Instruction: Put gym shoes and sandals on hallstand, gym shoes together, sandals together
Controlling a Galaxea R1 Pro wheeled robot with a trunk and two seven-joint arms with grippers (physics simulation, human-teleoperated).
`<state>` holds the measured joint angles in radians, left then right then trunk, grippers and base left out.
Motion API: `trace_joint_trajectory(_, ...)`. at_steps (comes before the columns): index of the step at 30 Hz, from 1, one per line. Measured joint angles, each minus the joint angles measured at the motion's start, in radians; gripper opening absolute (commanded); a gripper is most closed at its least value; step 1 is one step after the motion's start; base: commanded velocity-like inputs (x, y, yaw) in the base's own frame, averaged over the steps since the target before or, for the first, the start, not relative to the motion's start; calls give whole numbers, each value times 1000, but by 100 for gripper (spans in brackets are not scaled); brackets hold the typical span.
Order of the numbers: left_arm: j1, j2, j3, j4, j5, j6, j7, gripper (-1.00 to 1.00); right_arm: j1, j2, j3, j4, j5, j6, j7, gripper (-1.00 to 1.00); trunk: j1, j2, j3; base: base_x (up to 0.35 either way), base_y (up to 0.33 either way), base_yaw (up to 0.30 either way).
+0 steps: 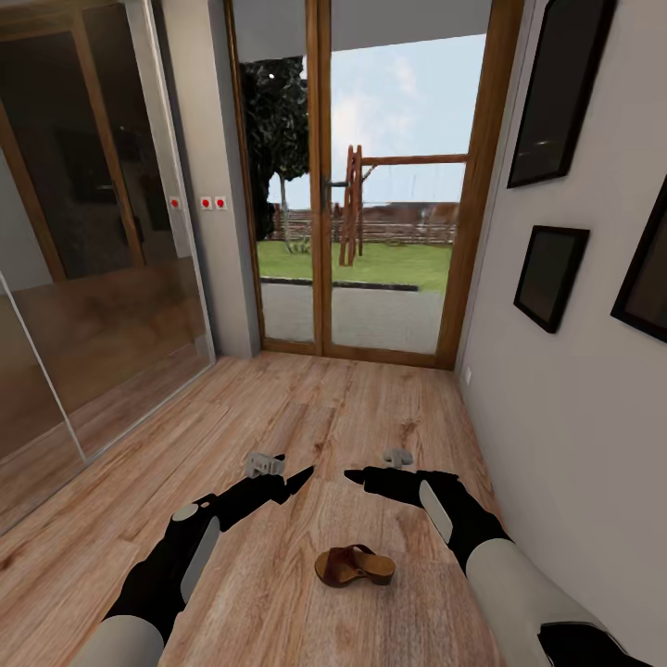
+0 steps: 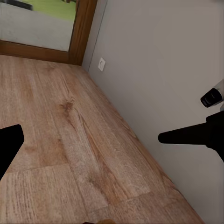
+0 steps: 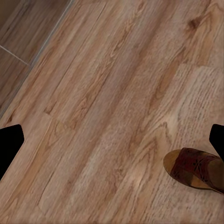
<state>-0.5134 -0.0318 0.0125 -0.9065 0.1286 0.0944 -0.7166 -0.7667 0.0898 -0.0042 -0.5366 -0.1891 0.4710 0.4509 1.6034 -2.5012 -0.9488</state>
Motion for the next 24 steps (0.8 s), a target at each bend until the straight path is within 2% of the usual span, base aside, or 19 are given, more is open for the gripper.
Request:
trace_joint_trajectory(8,0,0,0,0,0,0,0,100,0,0,0,0,2,0,0,100,0,0,0,124,-38,0)
trace_joint_trajectory(24,0,0,0,0,0,0,0,100,0,0,0,0,2,0,-1,100,-1,0,0,270,-165,0)
